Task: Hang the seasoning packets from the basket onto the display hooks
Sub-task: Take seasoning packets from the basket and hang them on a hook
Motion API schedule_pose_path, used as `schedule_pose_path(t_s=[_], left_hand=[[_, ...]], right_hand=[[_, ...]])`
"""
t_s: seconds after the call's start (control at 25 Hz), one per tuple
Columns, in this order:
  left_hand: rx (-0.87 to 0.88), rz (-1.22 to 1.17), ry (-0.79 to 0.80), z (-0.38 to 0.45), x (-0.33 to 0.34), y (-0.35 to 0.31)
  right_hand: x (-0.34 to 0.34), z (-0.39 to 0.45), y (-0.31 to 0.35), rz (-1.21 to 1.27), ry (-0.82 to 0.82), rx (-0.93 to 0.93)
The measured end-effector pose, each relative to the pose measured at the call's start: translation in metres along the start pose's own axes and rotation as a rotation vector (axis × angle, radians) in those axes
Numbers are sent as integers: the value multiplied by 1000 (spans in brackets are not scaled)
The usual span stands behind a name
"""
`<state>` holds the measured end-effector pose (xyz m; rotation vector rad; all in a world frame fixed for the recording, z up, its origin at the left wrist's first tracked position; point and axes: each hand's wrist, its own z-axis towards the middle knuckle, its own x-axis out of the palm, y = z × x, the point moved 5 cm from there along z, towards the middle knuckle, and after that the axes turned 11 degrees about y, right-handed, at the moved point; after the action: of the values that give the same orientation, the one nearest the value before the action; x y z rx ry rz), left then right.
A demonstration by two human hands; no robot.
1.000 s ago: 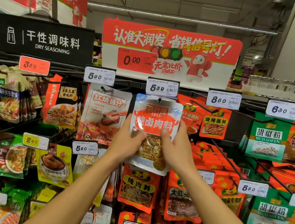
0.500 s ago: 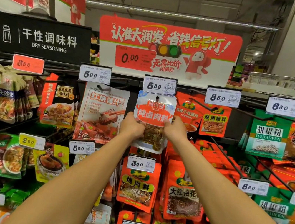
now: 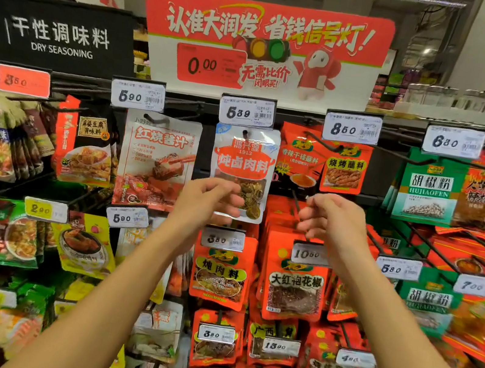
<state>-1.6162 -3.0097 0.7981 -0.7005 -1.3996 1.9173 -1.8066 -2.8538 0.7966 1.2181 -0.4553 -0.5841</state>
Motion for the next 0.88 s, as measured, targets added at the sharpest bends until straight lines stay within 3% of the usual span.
schedule_pose_path(t_s=[0.24,0.6,0.88], left_hand=[[-245,-95,42,-81,78,96],[-909,-171,-111,-220,244,315],[-1366,-153,-169,-343,298,513]], right_hand=[[-102,-118,-98,66,17,153],[-229,-274,-338,-11,-17,817],[-269,-412,-540,-191,-79,1288]])
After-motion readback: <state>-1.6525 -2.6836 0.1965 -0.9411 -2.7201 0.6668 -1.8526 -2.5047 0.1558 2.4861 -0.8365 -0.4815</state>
